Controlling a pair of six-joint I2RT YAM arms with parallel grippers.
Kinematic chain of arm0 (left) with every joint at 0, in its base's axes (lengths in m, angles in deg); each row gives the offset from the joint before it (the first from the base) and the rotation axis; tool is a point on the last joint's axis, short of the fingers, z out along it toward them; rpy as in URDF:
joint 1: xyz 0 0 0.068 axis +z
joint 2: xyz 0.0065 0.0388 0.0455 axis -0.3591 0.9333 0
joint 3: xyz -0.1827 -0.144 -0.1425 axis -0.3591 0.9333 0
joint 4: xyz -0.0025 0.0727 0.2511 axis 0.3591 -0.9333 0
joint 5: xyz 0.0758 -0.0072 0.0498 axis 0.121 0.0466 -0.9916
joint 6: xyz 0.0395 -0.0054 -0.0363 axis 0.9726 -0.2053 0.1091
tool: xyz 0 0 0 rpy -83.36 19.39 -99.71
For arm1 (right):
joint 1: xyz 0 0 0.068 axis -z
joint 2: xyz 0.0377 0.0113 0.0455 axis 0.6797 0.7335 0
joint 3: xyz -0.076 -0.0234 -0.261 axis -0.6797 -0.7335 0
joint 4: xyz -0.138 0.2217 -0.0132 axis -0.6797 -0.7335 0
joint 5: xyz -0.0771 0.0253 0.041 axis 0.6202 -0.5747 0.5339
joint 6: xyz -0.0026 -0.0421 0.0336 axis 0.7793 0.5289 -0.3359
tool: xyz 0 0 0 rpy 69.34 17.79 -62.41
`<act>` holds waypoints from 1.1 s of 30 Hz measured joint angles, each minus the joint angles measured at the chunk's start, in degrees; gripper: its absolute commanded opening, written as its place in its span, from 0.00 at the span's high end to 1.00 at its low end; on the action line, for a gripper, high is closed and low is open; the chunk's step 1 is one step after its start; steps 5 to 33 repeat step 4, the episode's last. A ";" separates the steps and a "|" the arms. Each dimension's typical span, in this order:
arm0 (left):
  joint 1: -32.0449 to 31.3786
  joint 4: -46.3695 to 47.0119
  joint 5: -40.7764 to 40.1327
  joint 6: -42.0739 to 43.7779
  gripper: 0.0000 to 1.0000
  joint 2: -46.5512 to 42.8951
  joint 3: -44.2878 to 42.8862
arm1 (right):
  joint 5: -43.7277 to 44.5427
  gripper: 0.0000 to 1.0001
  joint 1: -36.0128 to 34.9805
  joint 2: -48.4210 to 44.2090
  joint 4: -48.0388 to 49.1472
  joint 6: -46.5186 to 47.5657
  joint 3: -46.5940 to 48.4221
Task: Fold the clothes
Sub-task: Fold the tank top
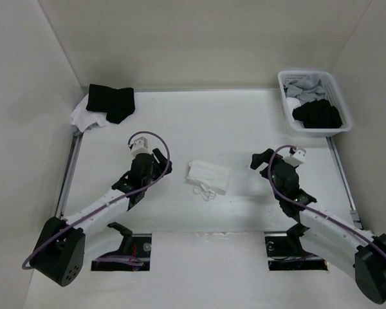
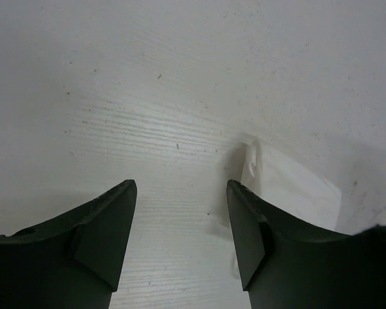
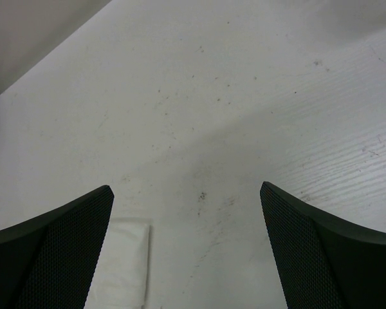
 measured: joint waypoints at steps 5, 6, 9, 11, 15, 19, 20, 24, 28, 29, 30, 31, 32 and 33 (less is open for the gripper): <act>0.00 -0.02 0.13 0.31 0.40 0.46 -0.24 | 0.00 0.00 0.37 0.48 0.63 0.00 -0.22; 0.00 -0.02 0.13 0.31 0.40 0.46 -0.24 | 0.00 0.00 0.37 0.48 0.63 0.00 -0.22; 0.00 -0.02 0.13 0.31 0.40 0.46 -0.24 | 0.00 0.00 0.37 0.48 0.63 0.00 -0.22; 0.00 -0.02 0.13 0.31 0.40 0.46 -0.24 | 0.00 0.00 0.37 0.48 0.63 0.00 -0.22; 0.00 -0.02 0.13 0.31 0.40 0.46 -0.24 | 0.00 0.00 0.37 0.48 0.63 0.00 -0.22; 0.00 -0.02 0.13 0.31 0.40 0.46 -0.24 | 0.00 0.00 0.37 0.48 0.63 0.00 -0.22; 0.00 -0.02 0.13 0.31 0.40 0.46 -0.24 | 0.00 0.00 0.37 0.48 0.63 0.00 -0.22; 0.00 -0.02 0.13 0.31 0.40 0.46 -0.24 | 0.00 0.00 0.37 0.48 0.63 0.00 -0.22; 0.00 -0.02 0.13 0.31 0.40 0.46 -0.24 | 0.00 0.00 0.37 0.48 0.63 0.00 -0.22; 0.00 -0.02 0.13 0.31 0.40 0.46 -0.24 | 0.00 0.00 0.37 0.48 0.63 0.00 -0.22; 0.00 -0.02 0.13 0.31 0.40 0.46 -0.24 | 0.00 0.00 0.37 0.48 0.63 0.00 -0.22; 0.00 -0.02 0.13 0.31 0.40 0.46 -0.24 | 0.00 0.00 0.37 0.48 0.63 0.00 -0.22; 0.00 -0.02 0.13 0.31 0.40 0.46 -0.24 | 0.00 0.00 0.37 0.48 0.63 0.00 -0.22; 0.00 -0.02 0.13 0.31 0.40 0.46 -0.24 | 0.00 0.00 0.37 0.48 0.63 0.00 -0.22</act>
